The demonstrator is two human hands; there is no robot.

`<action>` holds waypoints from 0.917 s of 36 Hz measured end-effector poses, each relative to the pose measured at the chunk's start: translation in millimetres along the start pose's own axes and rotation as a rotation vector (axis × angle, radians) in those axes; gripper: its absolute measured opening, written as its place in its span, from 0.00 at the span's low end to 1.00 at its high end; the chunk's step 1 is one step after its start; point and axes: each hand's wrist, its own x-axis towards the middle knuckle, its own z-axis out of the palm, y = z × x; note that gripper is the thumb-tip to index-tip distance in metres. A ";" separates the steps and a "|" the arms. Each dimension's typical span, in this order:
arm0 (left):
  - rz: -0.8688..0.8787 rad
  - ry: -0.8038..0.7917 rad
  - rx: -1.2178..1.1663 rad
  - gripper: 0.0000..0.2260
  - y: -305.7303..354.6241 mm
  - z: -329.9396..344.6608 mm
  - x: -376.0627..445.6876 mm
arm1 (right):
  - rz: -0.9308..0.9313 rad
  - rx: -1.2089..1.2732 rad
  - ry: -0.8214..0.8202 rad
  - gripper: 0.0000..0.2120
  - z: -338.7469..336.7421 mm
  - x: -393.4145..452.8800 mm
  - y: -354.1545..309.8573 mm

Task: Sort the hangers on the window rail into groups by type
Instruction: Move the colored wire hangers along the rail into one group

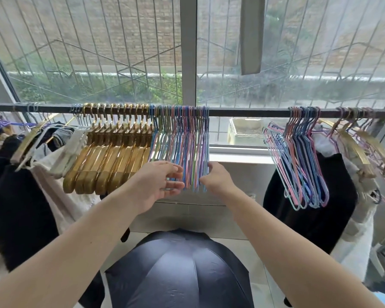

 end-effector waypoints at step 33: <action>-0.025 -0.067 -0.043 0.09 -3.8 9.7 -7.7 | -0.341 -0.464 0.534 0.12 -96.2 27.4 -38.4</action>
